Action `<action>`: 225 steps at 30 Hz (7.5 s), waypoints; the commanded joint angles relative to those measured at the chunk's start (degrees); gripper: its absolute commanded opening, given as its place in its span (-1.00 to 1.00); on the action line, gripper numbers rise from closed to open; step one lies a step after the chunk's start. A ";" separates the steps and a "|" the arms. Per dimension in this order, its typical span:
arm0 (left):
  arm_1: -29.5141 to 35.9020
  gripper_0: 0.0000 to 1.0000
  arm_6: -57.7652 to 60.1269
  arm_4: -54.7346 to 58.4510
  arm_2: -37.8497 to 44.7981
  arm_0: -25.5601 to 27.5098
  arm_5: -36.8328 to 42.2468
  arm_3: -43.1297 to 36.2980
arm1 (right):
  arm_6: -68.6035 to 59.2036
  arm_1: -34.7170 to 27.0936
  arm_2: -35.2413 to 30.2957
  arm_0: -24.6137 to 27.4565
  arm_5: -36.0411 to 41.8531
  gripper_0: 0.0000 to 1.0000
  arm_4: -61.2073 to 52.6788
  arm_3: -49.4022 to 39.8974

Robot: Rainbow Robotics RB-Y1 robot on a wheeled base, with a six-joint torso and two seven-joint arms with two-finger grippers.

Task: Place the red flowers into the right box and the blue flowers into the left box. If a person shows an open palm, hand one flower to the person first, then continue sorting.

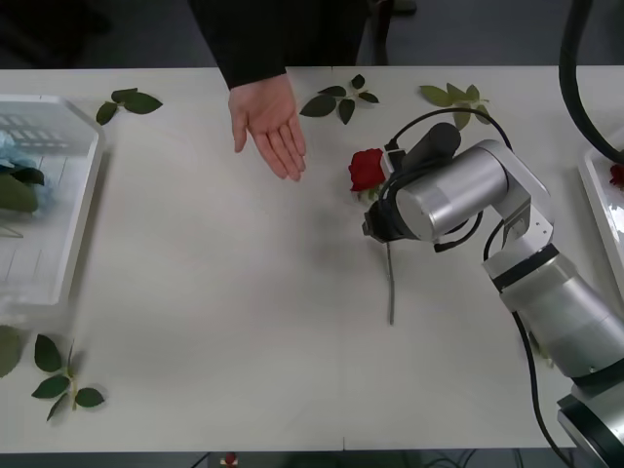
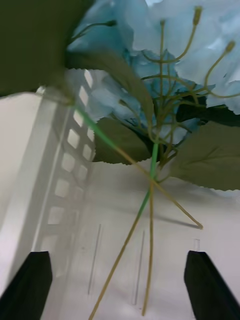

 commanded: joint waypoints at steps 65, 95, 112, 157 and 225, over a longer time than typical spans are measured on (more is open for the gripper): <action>1.69 1.00 -2.75 0.89 0.73 0.10 0.15 -1.14 | 25.77 -5.69 -15.26 5.33 -44.30 -1.00 -16.88 -29.42; 1.69 1.00 -2.75 0.80 0.64 0.10 0.15 -1.49 | 27.17 -5.69 -13.76 5.77 -50.10 1.00 -18.28 -29.68; 1.69 1.00 -2.93 0.80 0.46 0.10 0.15 -1.67 | 27.35 -6.74 -14.03 6.12 -50.19 1.00 -18.90 -29.94; 10.48 1.00 -21.91 50.37 -29.86 -7.19 18.96 -27.60 | 73.49 -10.70 -49.62 17.11 11.60 1.00 -56.43 -37.24; 16.55 1.00 -22.26 53.01 -47.79 -28.73 21.86 -24.26 | 83.74 -26.43 -50.33 17.02 23.47 1.00 -72.78 -17.11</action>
